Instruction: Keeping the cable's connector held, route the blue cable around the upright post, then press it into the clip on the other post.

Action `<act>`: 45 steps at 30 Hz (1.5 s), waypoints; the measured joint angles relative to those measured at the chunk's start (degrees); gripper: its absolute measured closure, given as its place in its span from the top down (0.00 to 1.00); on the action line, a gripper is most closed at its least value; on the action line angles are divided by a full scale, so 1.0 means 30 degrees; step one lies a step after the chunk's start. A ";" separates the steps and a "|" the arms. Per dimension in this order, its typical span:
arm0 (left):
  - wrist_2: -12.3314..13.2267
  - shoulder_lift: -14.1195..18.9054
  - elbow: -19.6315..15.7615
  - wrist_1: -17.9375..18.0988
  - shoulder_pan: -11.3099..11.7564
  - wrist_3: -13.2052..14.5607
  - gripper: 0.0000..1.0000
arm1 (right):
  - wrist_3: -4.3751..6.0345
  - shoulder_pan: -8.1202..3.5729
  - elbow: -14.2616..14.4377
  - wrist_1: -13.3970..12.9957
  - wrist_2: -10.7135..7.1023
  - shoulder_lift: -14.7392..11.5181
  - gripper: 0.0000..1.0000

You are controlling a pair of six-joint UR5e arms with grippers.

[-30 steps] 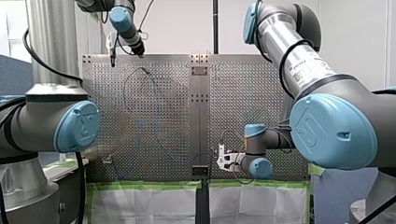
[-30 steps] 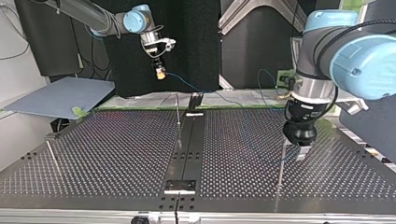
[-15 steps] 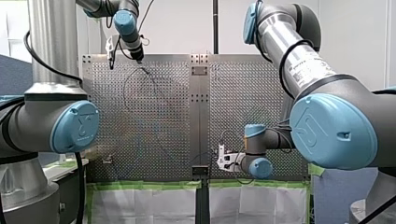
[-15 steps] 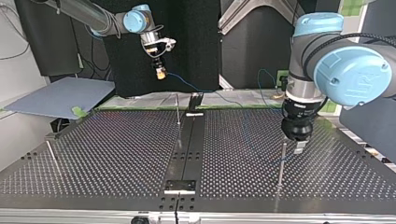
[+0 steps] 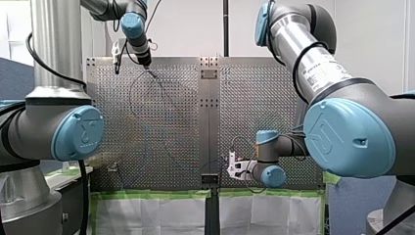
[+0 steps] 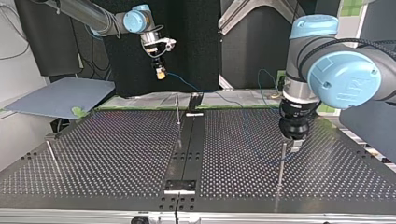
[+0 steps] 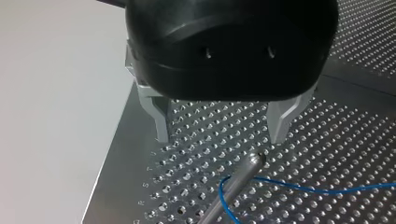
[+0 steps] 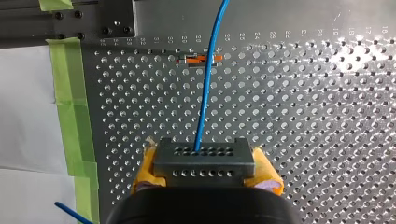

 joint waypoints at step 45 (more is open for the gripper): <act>-0.1008 -0.0963 0.0005 0.0072 -0.2296 0.3355 0.99 | 0.0022 0.0000 -0.0004 -0.0059 0.0024 0.0001 0.00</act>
